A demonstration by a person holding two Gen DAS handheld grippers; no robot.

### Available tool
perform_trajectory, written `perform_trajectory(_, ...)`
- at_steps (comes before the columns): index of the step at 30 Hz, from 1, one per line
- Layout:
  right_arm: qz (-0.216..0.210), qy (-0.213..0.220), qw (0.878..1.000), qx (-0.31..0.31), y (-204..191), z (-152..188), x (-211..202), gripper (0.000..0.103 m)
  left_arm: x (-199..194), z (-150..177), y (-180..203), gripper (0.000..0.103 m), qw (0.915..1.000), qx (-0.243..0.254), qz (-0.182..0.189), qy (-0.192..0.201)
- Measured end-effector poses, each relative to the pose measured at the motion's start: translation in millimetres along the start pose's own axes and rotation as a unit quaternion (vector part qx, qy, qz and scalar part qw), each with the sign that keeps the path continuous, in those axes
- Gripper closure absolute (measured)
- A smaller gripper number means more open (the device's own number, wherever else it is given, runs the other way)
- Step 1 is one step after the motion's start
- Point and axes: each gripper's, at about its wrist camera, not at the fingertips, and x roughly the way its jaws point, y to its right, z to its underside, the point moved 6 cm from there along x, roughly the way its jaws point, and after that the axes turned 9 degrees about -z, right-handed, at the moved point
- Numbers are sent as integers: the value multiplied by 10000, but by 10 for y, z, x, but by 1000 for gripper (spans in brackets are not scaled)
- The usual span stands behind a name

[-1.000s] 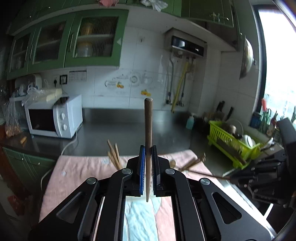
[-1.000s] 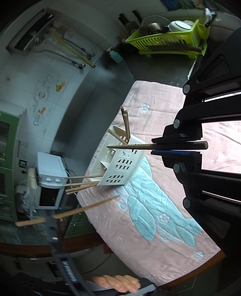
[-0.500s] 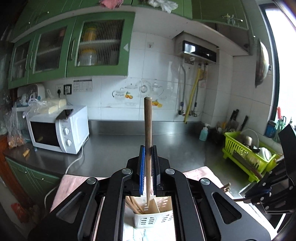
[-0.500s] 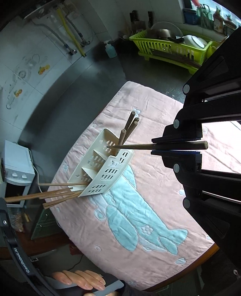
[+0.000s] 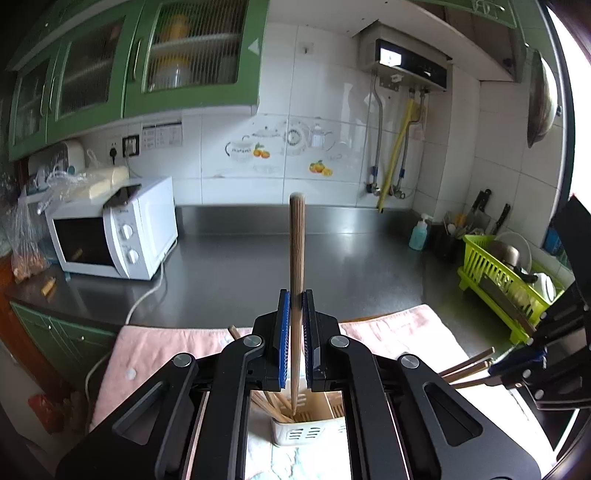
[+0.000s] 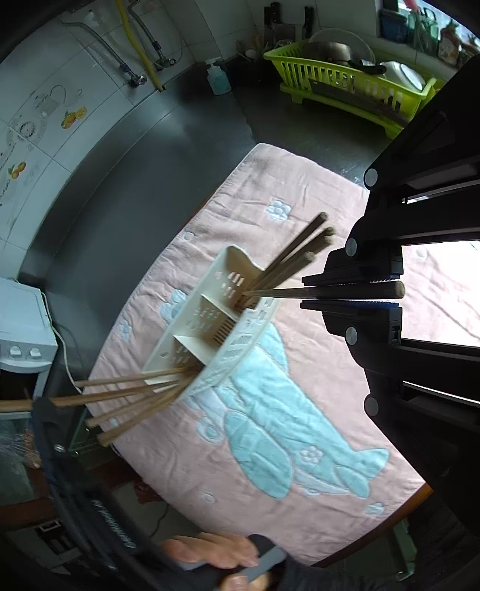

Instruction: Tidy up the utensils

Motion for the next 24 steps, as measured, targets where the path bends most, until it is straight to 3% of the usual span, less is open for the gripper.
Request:
perform_trajectory(5, -153, 161, 9997, 142, 51, -137, 77, 94, 124, 88, -17, 98, 9999, 14, -20, -137)
perform_trajectory(13, -297, 655, 9962, 482, 153, -168, -21, 72, 151, 160, -24, 98, 9999, -16, 46, -166)
perform_trajectory(17, -333, 839, 9943, 561, 142, -93, -97, 71, 33, 185, -10, 94, 9999, -40, 72, -110)
perform_trajectory(19, -349, 939, 9933, 581, 109, -30, -138, 65, -41, 194, -10, 93, 9999, -36, 52, -99)
perform_trajectory(22, -342, 1120, 9913, 605, 50, 94, -203, 61, -202, 226, -29, 86, 10000, -41, 3, -47)
perform_trajectory(23, -334, 1177, 9904, 642, 39, 139, -222, 60, -269, 244, -40, 80, 10000, -49, -22, -20)
perform_trajectory(24, -307, 1235, 9896, 671, 25, 192, -243, 58, -323, 259, -52, 68, 10000, -51, -37, -1)
